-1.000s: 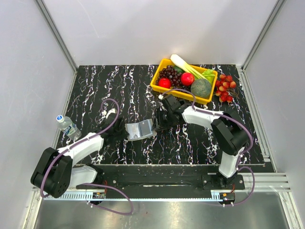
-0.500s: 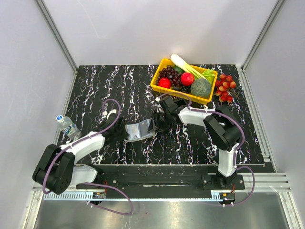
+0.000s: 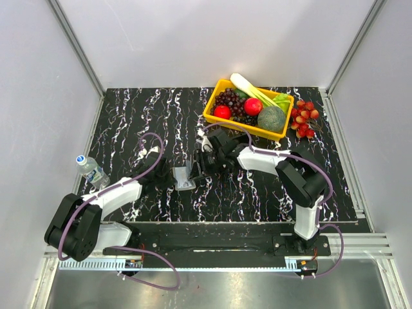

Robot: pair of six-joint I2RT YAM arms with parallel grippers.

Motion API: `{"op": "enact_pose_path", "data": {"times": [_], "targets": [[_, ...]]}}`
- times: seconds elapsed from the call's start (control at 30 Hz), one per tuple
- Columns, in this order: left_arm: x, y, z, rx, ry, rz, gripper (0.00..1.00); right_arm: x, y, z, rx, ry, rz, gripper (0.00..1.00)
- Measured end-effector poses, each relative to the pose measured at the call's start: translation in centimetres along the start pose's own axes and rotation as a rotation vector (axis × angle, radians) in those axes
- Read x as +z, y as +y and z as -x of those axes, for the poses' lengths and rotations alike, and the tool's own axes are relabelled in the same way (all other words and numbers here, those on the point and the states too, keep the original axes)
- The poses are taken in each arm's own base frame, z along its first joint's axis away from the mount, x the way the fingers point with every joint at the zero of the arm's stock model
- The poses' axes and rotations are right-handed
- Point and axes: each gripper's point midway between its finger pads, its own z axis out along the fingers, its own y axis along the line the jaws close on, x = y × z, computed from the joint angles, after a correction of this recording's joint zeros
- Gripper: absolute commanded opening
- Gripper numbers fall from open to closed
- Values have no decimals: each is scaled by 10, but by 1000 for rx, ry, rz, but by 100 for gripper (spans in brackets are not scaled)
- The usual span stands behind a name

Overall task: Put the credit cards into the card holder
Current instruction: Close the card holder at the center of the board.

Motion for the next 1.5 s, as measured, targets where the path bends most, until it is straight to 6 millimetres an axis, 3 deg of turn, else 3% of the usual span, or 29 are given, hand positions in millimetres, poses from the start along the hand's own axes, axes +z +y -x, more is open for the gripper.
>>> {"op": "enact_pose_path", "data": {"times": [0.33, 1.0, 1.1, 1.3, 1.5], "targets": [[1, 0, -1, -17, -3, -9, 0, 15, 14, 7, 1, 9, 103, 45], [1, 0, -1, -19, -4, -9, 0, 13, 36, 15, -26, 22, 193, 48], [1, 0, -1, -19, -4, -9, 0, 11, 39, 18, -38, 6, 201, 43], [1, 0, -1, -18, -4, -9, 0, -16, 48, 32, -58, -89, 198, 20], [1, 0, -1, -18, -4, -9, 0, -35, 19, 64, -35, -219, 77, 6]]}}
